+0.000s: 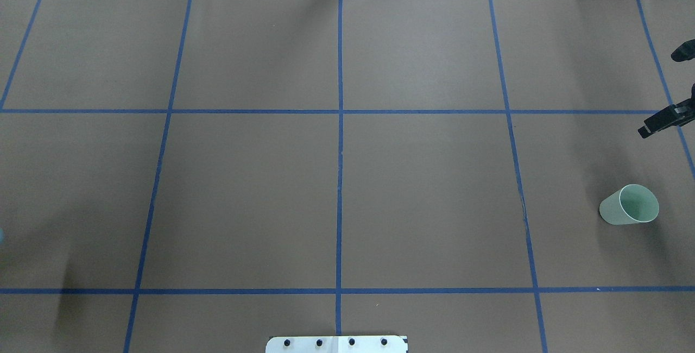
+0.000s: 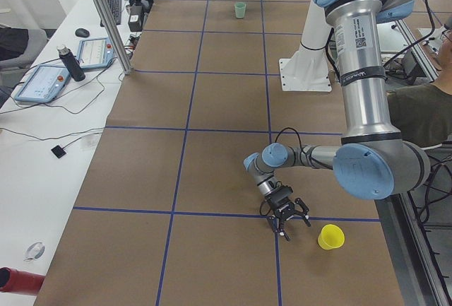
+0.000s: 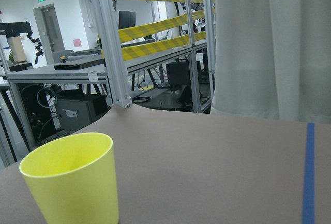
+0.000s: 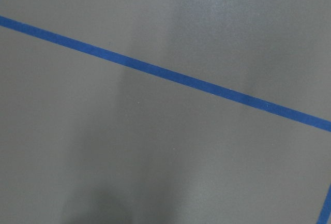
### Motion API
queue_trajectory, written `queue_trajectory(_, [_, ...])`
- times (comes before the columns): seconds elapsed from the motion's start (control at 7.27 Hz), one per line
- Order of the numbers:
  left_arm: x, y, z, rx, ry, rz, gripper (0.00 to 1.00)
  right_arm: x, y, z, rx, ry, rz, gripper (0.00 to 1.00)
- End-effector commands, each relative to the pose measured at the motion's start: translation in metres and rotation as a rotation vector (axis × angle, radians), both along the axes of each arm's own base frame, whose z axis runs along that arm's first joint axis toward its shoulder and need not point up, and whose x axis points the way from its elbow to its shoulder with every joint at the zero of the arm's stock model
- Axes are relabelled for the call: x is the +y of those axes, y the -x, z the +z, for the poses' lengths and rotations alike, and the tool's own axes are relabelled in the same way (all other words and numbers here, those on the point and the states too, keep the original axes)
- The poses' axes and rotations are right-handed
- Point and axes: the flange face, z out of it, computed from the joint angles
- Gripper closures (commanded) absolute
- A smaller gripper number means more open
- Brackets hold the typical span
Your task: Transfer and stack yellow cup on green cup
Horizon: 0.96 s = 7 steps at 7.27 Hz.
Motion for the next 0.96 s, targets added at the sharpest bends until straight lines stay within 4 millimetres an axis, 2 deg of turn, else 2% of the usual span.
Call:
queue_trajectory(0.0, [0.029,-0.017,0.011,0.024,0.092,-0.009,0.01,0.001,0.003,0.002,0.001,0.004,-0.005,0.00])
queue_trajectory(0.14, [0.040,-0.027,0.007,0.038,0.133,-0.017,0.01,0.001,0.004,0.004,0.003,0.008,-0.006,0.00])
queue_trajectory(0.41, [0.050,-0.029,0.009,-0.005,0.124,-0.025,0.01,0.001,0.004,0.005,0.004,0.011,-0.006,0.00])
queue_trajectory(0.69, [0.062,0.007,0.024,-0.060,0.133,-0.036,0.01,0.001,0.004,0.006,0.004,0.012,-0.006,0.00])
queue_trajectory(0.83, [0.064,0.012,0.027,-0.073,0.128,-0.043,0.01,0.001,0.004,0.006,0.003,0.013,-0.007,0.00])
